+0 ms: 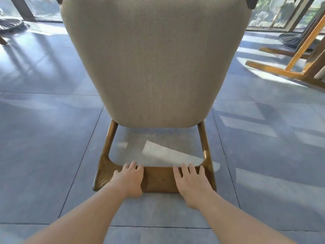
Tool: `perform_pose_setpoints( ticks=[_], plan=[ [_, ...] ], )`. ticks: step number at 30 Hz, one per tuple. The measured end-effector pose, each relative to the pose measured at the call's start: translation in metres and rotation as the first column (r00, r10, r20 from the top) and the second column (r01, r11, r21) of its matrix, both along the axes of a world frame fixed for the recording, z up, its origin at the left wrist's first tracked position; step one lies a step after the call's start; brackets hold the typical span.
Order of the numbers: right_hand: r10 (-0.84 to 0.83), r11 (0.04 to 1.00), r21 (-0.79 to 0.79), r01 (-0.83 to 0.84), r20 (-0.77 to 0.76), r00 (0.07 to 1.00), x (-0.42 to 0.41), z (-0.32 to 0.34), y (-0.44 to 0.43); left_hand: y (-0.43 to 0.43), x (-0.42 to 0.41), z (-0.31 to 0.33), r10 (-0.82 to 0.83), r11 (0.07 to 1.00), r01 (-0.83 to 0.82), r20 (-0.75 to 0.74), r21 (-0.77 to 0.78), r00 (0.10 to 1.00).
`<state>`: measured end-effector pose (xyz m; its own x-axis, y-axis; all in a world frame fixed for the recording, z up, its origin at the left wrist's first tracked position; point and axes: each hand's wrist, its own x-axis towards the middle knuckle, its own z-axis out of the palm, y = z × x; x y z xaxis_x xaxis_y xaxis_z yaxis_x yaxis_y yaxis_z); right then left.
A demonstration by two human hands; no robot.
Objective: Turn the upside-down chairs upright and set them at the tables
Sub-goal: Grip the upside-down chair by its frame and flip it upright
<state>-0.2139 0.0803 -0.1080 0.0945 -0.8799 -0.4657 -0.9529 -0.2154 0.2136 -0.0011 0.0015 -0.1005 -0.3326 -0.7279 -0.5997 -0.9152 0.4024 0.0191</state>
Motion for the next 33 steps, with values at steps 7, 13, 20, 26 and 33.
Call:
perform_pose_setpoints(
  ticks=[7,13,20,26,33],
  plan=[
    [-0.049,0.999,0.001,0.049,-0.022,0.999,0.011,-0.012,-0.004,0.009,0.008,-0.021,-0.106,0.987,0.112,0.057,-0.118,0.993],
    [-0.091,0.996,0.014,0.092,-0.016,0.996,0.013,-0.012,-0.01,0.009,0.015,-0.023,-0.159,0.971,0.169,0.07,-0.169,0.985],
    [-0.07,0.998,0.006,0.07,-0.037,0.997,0.015,-0.008,-0.015,0.001,0.025,-0.018,-0.224,0.943,0.249,0.132,-0.222,0.966],
    [-0.058,0.996,0.056,0.062,-0.069,0.996,0.006,0.044,-0.024,-0.013,0.03,0.024,-0.298,0.925,0.322,0.14,-0.2,0.944],
    [-0.041,0.992,0.118,0.043,-0.024,0.999,-0.018,0.189,-0.034,-0.028,0.018,0.154,-0.304,0.945,0.299,-0.015,-0.128,0.953]
  ],
)
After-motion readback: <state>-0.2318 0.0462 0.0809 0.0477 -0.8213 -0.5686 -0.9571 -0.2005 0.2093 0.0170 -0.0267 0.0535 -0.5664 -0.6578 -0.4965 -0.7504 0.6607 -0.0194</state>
